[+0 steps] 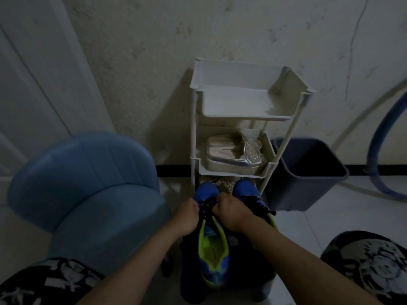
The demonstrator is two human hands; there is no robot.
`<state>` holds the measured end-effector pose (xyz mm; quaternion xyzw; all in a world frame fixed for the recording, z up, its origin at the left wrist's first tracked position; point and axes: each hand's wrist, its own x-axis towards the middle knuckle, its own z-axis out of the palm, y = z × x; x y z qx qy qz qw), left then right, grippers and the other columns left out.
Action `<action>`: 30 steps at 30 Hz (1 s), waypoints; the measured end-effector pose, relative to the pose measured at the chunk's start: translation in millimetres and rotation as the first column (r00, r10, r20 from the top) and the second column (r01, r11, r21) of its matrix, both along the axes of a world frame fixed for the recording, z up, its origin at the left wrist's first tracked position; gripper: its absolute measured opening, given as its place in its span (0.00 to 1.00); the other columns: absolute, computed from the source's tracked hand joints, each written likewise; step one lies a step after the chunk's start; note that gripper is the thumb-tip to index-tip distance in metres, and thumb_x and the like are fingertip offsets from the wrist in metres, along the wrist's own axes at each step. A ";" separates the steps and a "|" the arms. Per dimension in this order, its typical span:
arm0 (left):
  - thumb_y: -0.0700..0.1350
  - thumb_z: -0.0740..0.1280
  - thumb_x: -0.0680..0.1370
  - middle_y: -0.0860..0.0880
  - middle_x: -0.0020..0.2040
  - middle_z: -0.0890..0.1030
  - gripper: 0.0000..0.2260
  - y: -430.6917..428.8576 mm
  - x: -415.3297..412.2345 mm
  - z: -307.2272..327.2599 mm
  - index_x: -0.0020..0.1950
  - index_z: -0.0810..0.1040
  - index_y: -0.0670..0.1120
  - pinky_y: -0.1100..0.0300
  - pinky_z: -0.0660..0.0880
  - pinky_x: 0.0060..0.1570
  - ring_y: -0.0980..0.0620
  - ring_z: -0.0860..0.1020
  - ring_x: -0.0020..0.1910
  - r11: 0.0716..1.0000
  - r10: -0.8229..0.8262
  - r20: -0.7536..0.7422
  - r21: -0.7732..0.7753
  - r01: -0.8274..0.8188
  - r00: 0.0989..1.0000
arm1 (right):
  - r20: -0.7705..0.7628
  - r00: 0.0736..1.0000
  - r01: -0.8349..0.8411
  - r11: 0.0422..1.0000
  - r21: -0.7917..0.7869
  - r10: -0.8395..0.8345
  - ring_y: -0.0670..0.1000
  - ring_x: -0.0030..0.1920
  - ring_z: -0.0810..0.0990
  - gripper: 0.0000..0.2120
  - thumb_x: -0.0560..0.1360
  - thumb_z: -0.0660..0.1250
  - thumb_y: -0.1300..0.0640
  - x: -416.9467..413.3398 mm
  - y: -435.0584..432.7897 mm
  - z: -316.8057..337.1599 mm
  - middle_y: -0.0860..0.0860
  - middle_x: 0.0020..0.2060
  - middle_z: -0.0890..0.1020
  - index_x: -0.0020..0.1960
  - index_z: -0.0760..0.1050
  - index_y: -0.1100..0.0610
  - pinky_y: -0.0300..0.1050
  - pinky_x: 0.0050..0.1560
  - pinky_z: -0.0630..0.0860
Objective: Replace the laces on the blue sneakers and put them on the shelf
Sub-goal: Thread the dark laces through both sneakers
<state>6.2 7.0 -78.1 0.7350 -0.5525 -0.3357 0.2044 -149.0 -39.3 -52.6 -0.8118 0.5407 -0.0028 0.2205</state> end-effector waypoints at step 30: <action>0.43 0.59 0.80 0.39 0.52 0.77 0.05 -10.4 -8.8 -3.7 0.49 0.71 0.41 0.55 0.69 0.43 0.42 0.77 0.49 0.994 0.095 0.089 -0.064 -0.090 0.991 | 0.161 0.972 0.168 0.986 0.019 -0.169 0.56 0.45 0.82 0.10 0.74 0.67 0.54 -2.8 -21.5 -0.1 0.57 0.42 0.84 0.45 0.79 0.61 0.48 0.45 0.78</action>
